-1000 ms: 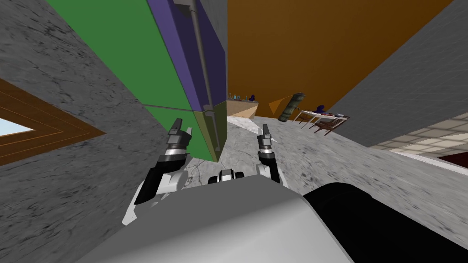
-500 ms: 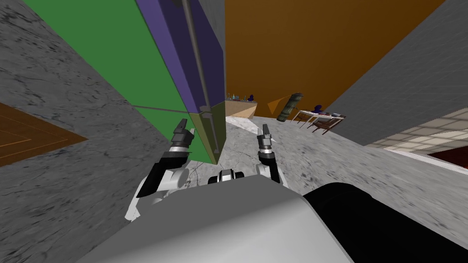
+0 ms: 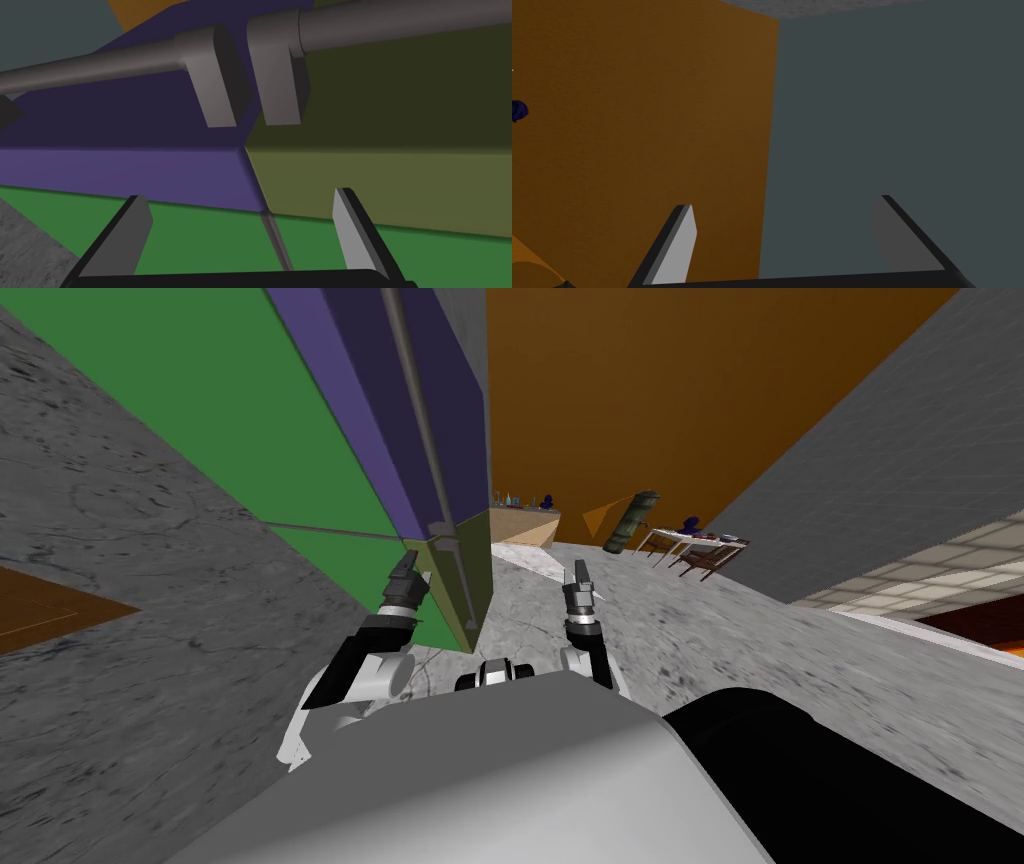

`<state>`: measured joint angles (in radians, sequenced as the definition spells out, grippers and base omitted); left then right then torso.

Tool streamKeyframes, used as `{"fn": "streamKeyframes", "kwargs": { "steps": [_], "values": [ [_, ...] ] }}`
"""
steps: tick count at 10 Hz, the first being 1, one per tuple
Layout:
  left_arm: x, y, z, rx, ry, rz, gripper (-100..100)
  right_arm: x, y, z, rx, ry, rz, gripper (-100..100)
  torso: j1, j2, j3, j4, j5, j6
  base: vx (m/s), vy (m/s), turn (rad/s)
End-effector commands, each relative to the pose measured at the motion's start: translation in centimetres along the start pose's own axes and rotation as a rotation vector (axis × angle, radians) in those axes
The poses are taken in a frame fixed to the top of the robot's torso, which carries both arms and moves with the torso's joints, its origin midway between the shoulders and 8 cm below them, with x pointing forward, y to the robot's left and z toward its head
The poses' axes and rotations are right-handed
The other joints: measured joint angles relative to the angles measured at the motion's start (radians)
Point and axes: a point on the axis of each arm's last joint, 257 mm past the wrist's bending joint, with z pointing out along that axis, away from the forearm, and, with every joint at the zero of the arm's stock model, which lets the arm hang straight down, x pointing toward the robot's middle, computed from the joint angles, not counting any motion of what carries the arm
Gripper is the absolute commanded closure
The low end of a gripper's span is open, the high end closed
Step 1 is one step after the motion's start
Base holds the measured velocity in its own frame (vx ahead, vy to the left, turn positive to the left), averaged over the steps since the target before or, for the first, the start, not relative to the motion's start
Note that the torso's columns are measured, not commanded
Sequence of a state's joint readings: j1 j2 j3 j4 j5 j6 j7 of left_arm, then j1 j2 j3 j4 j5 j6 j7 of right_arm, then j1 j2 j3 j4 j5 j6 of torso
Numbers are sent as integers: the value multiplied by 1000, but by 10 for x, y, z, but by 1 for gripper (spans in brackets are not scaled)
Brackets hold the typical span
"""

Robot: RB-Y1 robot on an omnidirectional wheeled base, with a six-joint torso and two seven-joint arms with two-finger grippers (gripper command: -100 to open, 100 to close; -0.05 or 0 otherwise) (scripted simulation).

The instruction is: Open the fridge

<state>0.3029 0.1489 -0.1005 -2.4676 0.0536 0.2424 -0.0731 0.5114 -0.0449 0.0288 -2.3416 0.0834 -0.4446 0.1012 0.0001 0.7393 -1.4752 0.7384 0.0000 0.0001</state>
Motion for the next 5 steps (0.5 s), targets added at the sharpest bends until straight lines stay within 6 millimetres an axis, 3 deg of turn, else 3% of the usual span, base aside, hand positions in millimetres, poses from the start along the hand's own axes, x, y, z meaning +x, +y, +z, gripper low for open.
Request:
{"fn": "streamKeyframes", "kwargs": {
  "steps": [1,5],
  "values": [
    [3,7,3,-40,8,-4,-100,0,0,0,0,0,0,0,0,-2,-1,0,0,0,63,-4,-20],
    [10,22,8,-115,20,-18,-100,0,0,0,0,0,0,0,0,-1,-1,0,0,0,66,1,-39]
  ]
}}
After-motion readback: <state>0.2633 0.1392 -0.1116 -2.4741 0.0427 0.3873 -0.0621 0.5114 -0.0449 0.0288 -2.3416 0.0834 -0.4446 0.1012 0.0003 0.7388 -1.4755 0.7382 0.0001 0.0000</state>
